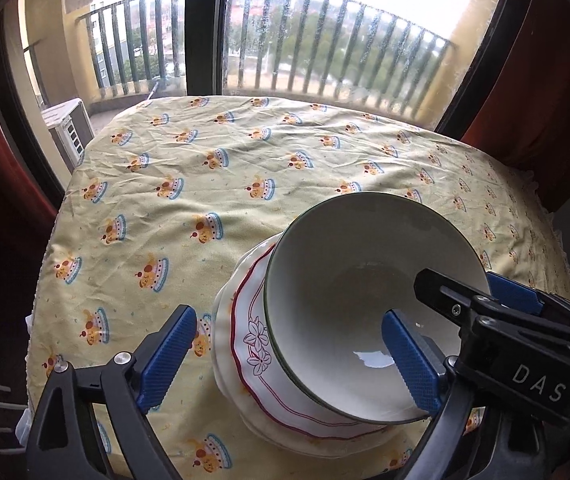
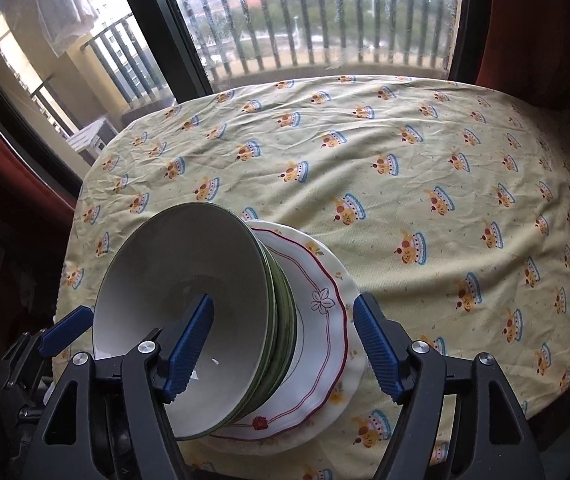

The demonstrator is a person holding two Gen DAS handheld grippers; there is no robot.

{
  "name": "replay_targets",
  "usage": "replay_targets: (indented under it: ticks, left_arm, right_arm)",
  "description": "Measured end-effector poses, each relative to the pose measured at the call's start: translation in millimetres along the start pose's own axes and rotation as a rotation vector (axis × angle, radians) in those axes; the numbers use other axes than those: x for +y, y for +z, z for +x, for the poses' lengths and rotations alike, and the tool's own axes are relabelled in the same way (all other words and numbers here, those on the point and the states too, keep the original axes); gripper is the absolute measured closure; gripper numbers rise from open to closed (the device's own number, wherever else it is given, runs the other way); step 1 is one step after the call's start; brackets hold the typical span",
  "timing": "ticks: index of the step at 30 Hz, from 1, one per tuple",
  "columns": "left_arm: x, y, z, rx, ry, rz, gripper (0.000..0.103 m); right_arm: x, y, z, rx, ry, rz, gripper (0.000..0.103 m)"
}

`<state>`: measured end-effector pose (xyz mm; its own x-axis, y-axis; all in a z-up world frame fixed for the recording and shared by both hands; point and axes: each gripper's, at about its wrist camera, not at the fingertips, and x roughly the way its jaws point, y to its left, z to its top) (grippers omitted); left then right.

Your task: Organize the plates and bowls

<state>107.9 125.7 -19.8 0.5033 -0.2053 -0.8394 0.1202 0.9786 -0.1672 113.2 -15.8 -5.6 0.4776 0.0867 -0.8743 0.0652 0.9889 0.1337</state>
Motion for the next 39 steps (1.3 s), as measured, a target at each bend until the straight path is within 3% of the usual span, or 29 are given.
replay_targets:
  ticks: [11, 18, 26, 30, 37, 39]
  left_arm:
    - [-43, -19, -58, -0.166, 0.068, -0.031, 0.008]
    - [-67, -53, -66, -0.234, 0.106, -0.003, 0.007]
    - [-82, -98, -61, -0.266, 0.102, -0.064, 0.003]
    - [-91, -113, -55, -0.283, 0.106, -0.04, 0.003]
    - [-107, -131, -59, -0.374, 0.177, 0.012, 0.003]
    - [-109, -132, -55, -0.355, 0.161, 0.012, 0.003]
  right_arm:
    - [-30, -12, -67, -0.181, 0.045, -0.007, 0.019]
    - [-72, -47, -84, -0.198, 0.024, 0.044, 0.016]
    - [-115, -96, -90, -0.259, -0.021, 0.045, 0.014]
    - [-121, -119, -89, -0.31, -0.097, -0.051, 0.014]
    - [-134, -143, -86, -0.381, -0.172, -0.071, 0.005]
    - [-137, -147, -83, -0.383, -0.183, -0.081, 0.005]
